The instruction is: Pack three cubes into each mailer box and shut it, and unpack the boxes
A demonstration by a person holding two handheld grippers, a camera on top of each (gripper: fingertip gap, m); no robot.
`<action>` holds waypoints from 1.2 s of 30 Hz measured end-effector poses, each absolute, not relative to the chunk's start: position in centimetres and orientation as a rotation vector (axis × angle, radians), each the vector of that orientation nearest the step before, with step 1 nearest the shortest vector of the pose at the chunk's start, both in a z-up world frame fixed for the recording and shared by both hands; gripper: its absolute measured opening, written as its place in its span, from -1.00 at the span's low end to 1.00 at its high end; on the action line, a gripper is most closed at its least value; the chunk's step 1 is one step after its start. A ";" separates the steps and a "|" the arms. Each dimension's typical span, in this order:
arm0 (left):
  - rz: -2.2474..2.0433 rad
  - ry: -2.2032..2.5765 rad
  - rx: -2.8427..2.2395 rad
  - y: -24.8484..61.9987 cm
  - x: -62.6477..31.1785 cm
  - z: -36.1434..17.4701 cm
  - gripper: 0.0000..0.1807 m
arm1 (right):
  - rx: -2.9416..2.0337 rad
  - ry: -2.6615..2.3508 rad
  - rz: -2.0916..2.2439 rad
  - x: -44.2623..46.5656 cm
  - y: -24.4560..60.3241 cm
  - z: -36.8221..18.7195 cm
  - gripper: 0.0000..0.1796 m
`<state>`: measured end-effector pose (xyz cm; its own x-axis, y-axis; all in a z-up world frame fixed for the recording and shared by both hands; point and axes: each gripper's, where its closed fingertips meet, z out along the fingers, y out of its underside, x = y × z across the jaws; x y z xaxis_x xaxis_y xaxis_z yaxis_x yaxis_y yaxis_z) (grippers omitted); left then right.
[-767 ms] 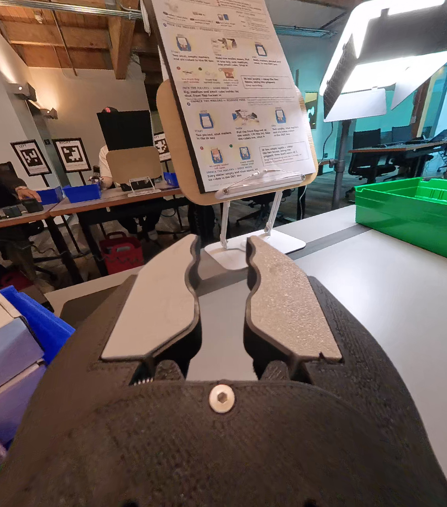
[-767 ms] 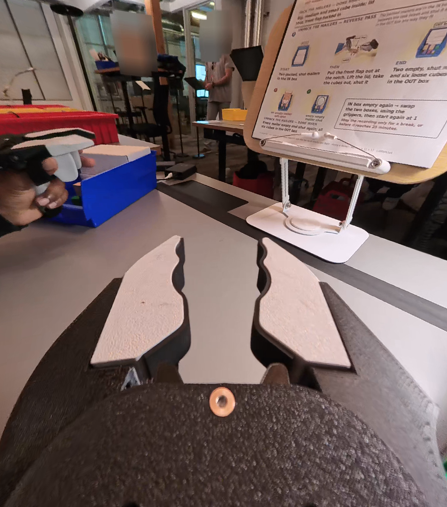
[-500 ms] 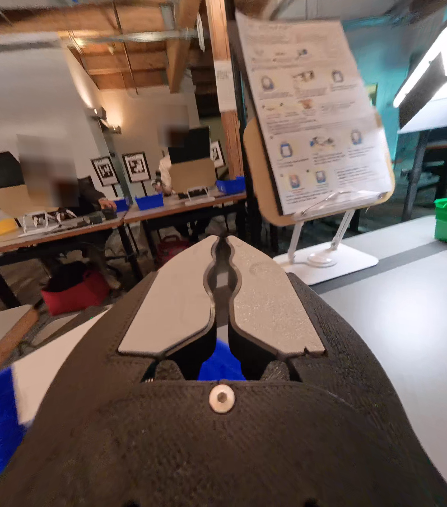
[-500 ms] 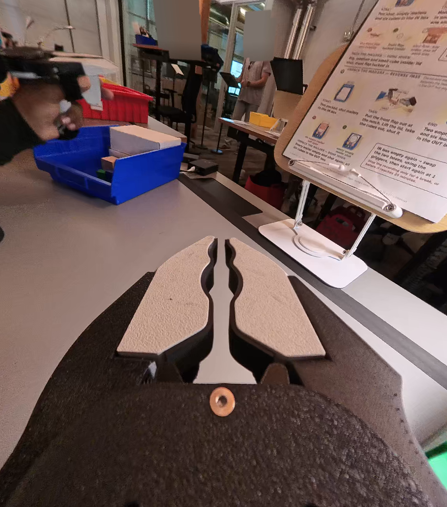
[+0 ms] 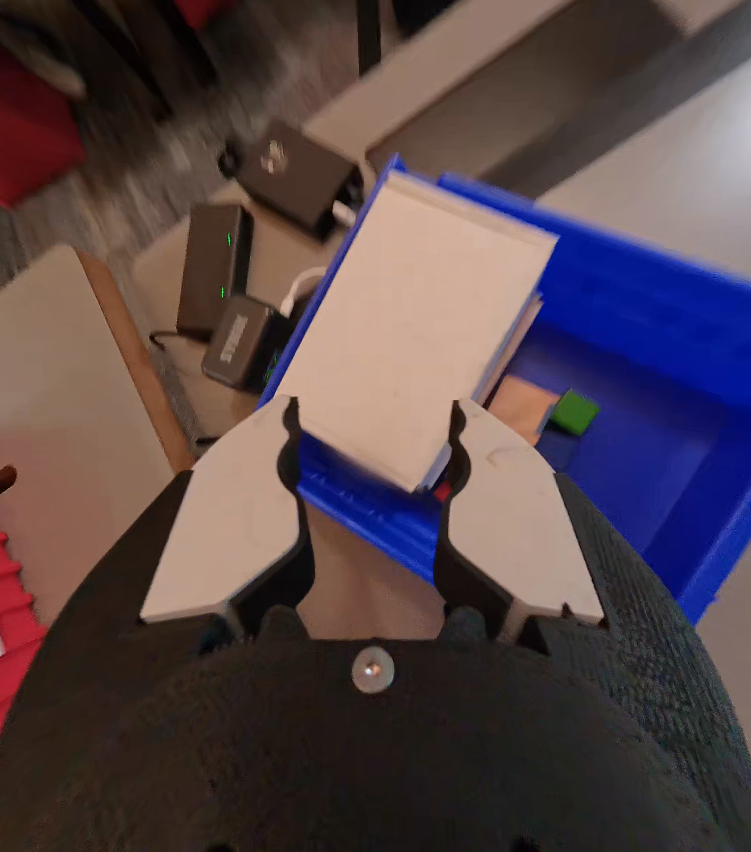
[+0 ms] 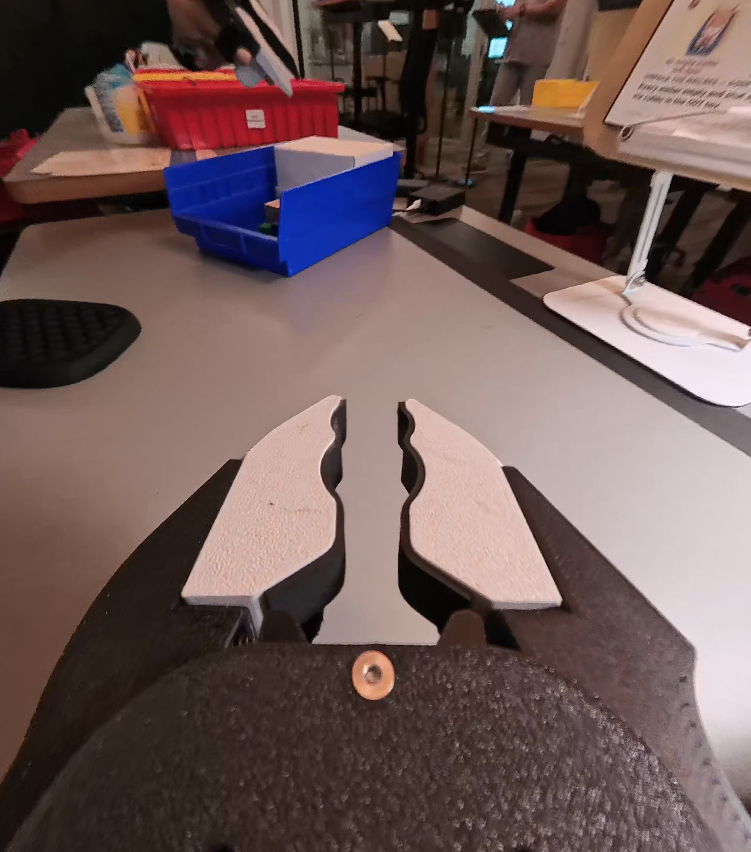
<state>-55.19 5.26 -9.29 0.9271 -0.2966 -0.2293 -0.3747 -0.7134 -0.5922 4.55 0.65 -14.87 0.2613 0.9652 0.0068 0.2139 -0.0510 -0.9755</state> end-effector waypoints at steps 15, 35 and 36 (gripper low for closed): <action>0.189 0.912 -2.935 7.0 -57.0 -17.2 0.37 | -1.652 -1.195 0.907 3.2 2.3 -18.4 -0.31; 0.397 1.116 -2.883 6.9 -56.8 -18.3 0.34 | -1.646 -1.174 0.999 3.6 2.0 -18.8 -0.43; 0.405 1.110 -2.873 6.9 -56.7 -18.0 0.34 | -1.643 -1.177 0.997 3.6 2.0 -18.8 -0.43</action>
<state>-56.69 6.95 -18.03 0.7108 -0.6561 -0.2535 -0.6653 -0.7441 0.0603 3.61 2.01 -18.79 0.2356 0.9643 -0.1208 0.2778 -0.1859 -0.9425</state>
